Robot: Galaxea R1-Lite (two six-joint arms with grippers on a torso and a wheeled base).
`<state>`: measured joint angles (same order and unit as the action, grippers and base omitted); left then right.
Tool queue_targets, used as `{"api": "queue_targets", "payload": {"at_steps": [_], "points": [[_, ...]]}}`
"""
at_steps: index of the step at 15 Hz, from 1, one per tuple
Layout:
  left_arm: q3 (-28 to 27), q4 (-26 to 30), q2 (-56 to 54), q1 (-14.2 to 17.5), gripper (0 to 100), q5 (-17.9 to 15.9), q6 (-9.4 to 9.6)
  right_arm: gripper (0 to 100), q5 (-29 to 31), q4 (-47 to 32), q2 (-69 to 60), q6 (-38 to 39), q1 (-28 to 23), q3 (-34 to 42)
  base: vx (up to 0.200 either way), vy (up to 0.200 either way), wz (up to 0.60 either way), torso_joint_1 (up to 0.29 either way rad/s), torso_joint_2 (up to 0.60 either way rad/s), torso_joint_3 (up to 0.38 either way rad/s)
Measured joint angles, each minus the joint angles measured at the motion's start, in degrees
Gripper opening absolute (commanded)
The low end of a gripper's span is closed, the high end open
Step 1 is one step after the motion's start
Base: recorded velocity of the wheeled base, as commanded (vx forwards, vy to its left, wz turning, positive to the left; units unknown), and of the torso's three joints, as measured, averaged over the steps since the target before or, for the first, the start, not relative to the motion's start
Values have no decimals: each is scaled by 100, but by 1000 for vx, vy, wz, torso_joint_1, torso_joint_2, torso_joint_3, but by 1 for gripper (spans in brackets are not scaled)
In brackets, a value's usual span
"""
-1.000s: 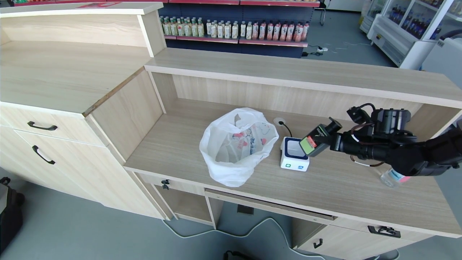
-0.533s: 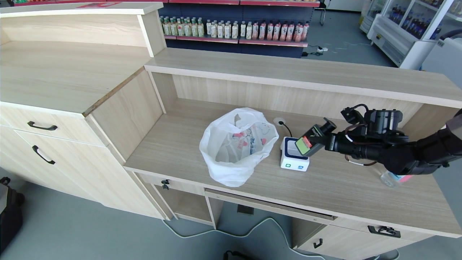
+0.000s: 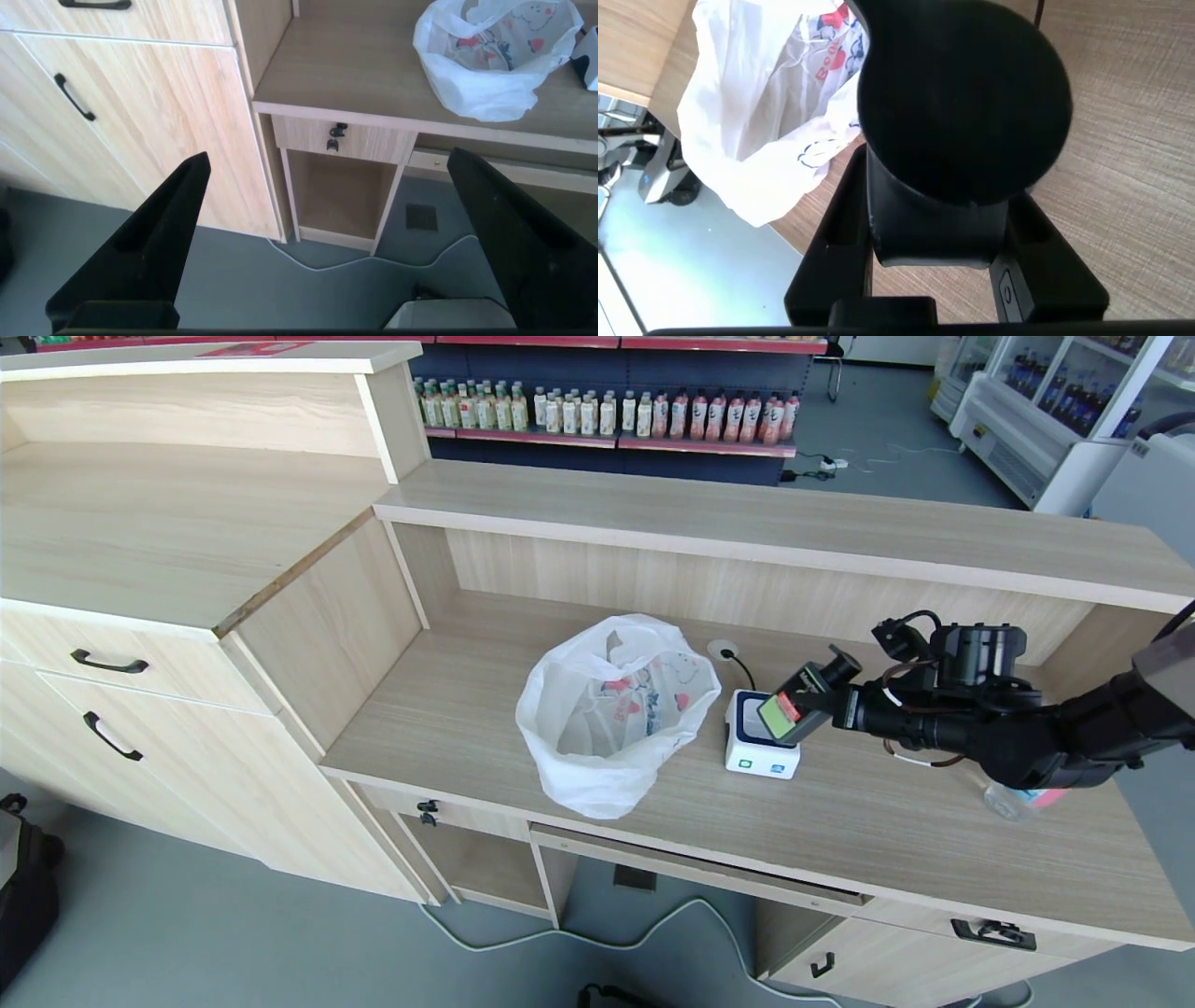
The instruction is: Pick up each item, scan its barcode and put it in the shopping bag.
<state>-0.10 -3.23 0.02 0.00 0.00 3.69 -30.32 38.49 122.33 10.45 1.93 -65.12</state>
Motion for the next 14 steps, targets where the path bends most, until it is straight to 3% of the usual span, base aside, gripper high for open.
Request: {"api": "queue_targets", "payload": {"at_steps": [14], "points": [[0,1,0,0,100,0,0,0,22,191,313,-52,218,-463,0,0,0,0,0,0]]}}
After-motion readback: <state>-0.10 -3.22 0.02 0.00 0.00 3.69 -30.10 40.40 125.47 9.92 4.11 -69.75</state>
